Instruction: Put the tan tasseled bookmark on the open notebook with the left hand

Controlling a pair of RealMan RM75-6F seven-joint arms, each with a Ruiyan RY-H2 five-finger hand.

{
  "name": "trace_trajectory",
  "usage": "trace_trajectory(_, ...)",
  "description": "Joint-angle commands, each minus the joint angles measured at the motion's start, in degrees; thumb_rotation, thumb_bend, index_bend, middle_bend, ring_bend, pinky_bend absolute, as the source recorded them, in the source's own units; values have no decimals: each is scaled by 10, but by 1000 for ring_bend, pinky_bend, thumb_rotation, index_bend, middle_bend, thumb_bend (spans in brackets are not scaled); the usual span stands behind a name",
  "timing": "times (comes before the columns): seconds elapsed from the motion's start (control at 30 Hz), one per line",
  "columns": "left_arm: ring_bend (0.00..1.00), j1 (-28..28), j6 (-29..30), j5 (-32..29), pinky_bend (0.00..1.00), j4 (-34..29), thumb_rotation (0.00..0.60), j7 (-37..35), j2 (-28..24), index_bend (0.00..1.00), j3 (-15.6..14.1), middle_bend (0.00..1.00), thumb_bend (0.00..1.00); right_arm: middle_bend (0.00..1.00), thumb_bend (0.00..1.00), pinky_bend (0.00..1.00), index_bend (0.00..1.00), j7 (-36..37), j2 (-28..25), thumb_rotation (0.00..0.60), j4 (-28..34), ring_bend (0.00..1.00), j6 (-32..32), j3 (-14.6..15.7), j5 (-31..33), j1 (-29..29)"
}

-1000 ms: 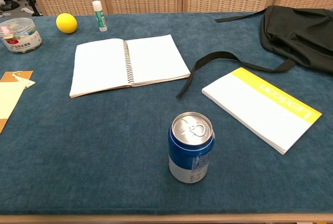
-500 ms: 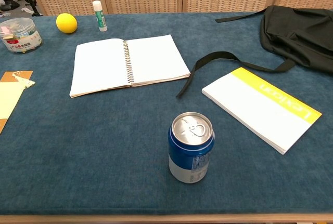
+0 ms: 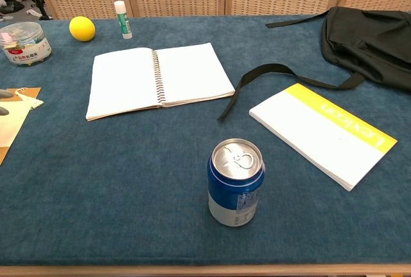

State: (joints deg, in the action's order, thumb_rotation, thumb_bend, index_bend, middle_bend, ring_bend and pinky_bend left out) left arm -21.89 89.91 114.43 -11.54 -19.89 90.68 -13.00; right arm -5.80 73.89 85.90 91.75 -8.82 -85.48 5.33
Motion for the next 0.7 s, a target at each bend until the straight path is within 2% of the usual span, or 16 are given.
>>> trace_trajectory(0.03,0,0,-6,-5,0,8,600,-3,4,0,-7,0,46,0,2,68,154,1,0,600,-2,0,-2,0,2,1)
trace_trajectory(0.37,0,-11,-34,-12,0,11,600,1,15,0,-27,0,138,0,2,63,154,-1,1,600,-2,0,-5,-1,6,1)
trace_trajectory(0.6,0,-19,-52,-21,0,-1,600,-18,16,30,-34,0,305,0,2,62,154,-2,2,600,-5,0,-10,1,7,3)
trace_trajectory(0.7,0,-20,-53,-23,0,-2,600,-17,16,33,-37,0,316,0,2,57,154,-2,2,600,-5,0,-10,1,8,3)
